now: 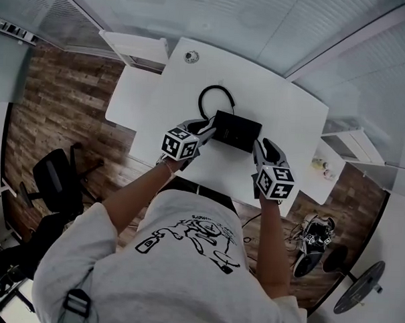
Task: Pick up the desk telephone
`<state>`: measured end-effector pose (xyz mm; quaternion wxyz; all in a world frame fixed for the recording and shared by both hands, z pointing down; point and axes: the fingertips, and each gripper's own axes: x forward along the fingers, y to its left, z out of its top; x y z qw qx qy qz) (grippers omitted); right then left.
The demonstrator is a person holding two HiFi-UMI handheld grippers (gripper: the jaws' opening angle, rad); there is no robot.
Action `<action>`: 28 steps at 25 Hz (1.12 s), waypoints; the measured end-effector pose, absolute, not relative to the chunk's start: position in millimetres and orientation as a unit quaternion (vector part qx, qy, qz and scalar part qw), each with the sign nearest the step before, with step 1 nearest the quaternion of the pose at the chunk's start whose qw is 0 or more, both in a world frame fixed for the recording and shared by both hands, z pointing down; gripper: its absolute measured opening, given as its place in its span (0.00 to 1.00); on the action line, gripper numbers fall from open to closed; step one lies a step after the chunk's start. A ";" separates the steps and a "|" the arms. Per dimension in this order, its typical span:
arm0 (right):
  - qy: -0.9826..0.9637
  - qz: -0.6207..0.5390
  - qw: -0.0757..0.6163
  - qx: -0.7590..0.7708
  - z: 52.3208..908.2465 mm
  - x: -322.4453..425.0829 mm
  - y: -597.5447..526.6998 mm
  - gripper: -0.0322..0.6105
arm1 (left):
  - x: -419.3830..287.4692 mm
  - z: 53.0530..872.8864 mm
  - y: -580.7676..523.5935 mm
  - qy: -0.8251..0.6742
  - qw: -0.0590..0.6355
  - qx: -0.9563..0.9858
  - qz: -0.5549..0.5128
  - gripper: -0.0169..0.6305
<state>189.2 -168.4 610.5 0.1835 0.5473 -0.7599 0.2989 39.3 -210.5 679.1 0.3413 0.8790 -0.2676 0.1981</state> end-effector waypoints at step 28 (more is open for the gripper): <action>-0.709 0.468 0.154 0.505 733.7 197.9 -169.5 0.35 | 64.6 785.6 -203.5 -0.223 0.527 0.797 0.195 0.37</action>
